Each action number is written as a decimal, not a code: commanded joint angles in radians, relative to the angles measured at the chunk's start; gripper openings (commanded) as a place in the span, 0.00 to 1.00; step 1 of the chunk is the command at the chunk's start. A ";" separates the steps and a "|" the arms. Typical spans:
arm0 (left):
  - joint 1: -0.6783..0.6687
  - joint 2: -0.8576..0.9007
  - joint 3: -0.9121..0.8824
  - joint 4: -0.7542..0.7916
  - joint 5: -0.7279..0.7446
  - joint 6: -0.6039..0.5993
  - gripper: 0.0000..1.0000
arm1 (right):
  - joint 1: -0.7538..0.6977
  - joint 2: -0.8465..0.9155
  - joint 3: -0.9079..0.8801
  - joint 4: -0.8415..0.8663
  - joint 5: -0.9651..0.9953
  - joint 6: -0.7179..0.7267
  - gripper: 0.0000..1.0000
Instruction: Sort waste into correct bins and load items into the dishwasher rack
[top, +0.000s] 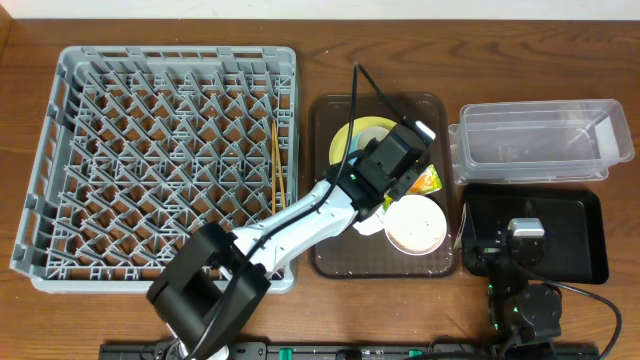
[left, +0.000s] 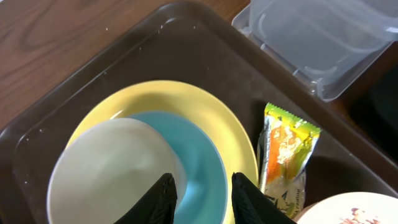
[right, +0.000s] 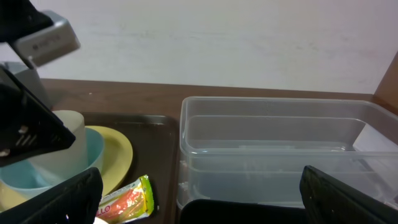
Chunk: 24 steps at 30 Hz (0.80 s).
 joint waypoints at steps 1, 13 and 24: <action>0.002 0.019 -0.003 0.006 -0.016 0.011 0.33 | -0.007 0.000 -0.002 -0.004 0.000 -0.004 0.99; 0.007 0.029 -0.004 0.006 -0.019 0.011 0.33 | -0.007 0.000 -0.002 -0.004 0.000 -0.004 0.99; 0.030 0.045 -0.004 0.008 -0.019 0.010 0.32 | -0.007 0.000 -0.002 -0.004 0.000 -0.004 0.99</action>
